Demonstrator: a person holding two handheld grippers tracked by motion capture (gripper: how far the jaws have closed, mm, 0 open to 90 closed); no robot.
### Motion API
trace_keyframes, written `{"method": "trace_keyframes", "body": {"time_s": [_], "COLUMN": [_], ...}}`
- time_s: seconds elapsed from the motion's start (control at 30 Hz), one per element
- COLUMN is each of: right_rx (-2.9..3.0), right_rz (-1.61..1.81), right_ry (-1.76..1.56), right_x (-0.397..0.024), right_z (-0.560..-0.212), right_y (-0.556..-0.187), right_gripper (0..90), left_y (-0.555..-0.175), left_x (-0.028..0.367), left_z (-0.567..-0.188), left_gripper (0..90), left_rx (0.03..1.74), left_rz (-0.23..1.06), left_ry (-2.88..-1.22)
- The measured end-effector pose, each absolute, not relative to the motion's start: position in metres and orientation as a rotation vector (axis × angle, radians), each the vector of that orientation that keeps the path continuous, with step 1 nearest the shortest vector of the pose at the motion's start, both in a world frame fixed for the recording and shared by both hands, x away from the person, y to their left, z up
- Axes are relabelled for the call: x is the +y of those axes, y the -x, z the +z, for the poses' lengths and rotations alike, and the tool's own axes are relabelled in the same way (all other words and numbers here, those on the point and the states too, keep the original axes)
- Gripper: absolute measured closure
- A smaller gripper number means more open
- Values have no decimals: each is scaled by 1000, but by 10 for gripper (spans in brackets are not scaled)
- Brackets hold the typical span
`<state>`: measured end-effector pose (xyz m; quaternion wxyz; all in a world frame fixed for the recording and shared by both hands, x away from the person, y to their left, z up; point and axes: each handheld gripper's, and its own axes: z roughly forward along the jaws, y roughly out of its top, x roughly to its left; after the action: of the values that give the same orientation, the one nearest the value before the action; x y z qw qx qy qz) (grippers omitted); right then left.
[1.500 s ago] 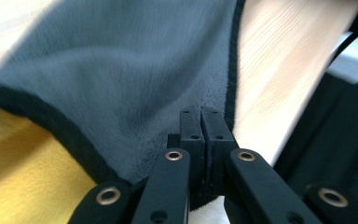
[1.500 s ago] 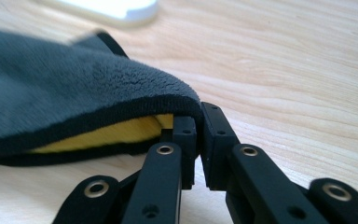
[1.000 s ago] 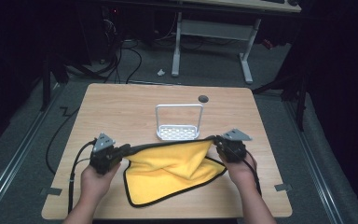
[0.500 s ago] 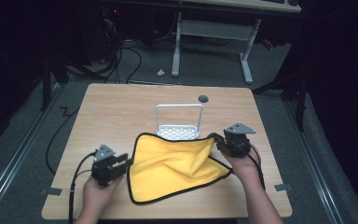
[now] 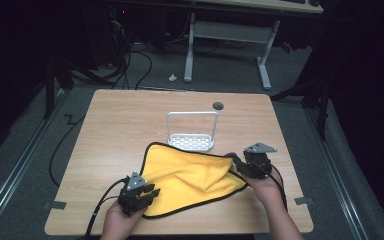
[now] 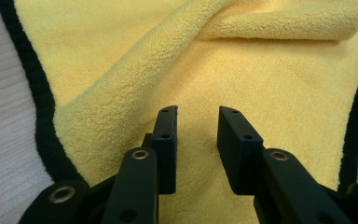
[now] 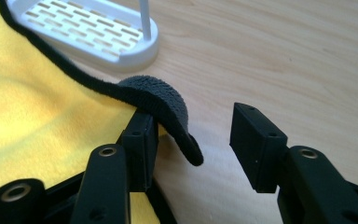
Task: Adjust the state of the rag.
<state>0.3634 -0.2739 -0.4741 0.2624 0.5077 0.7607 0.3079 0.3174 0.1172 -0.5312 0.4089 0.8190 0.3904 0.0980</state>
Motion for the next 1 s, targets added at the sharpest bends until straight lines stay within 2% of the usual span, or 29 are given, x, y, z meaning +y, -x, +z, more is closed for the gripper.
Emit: {"method": "trace_keyframes", "body": {"time_s": [0.13,0.2,0.23,0.37,0.53,0.57,0.7,0.73,0.8,0.83,0.87,0.9,0.97,1.0], "right_rx": [1981,1979,1949,1988,2099,2124,2104,2077,2061,2061,2101,2101,2158,2179], "right_rz": [921,919,970,948,859,855,900,924,928,928,918,918,884,861], "right_ry": [-1349,-1407,-1386,-1371,-1406,-1423,-1428,-1411,-1395,-1395,-1367,-1367,-1371,-1383], "right_x": [-285,-291,-298,-295,-290,-293,-299,-303,-305,-305,-301,-301,-293,-289], "right_z": [-469,-468,-459,-450,-472,-488,-487,-477,-470,-470,-473,-473,-488,-497], "right_y": [-346,-347,-345,-347,-347,-338,-322,-309,-301,-301,-299,-299,-308,-313], "right_gripper": [555,538,570,576,550,547,547,556,611,611,715,715,826,852], "left_y": [-318,-318,-318,-318,-318,-318,-319,-319,-319,-319,-319,-319,-319,-319], "left_x": [119,120,120,120,119,120,121,121,120,120,120,120,120,120], "left_z": [-532,-532,-532,-532,-532,-532,-533,-533,-533,-533,-532,-532,-532,-532], "left_gripper": [685,685,684,685,685,685,685,685,685,685,685,686,685,685], "left_rx": [982,982,983,984,986,984,983,984,983,983,981,981,982,981], "left_rz": [230,228,228,227,232,231,221,218,220,220,224,224,223,225], "left_ry": [-2053,-2052,-2050,-2049,-2049,-2047,-2046,-2043,-2045,-2045,-2048,-2048,-2048,-2048]}}
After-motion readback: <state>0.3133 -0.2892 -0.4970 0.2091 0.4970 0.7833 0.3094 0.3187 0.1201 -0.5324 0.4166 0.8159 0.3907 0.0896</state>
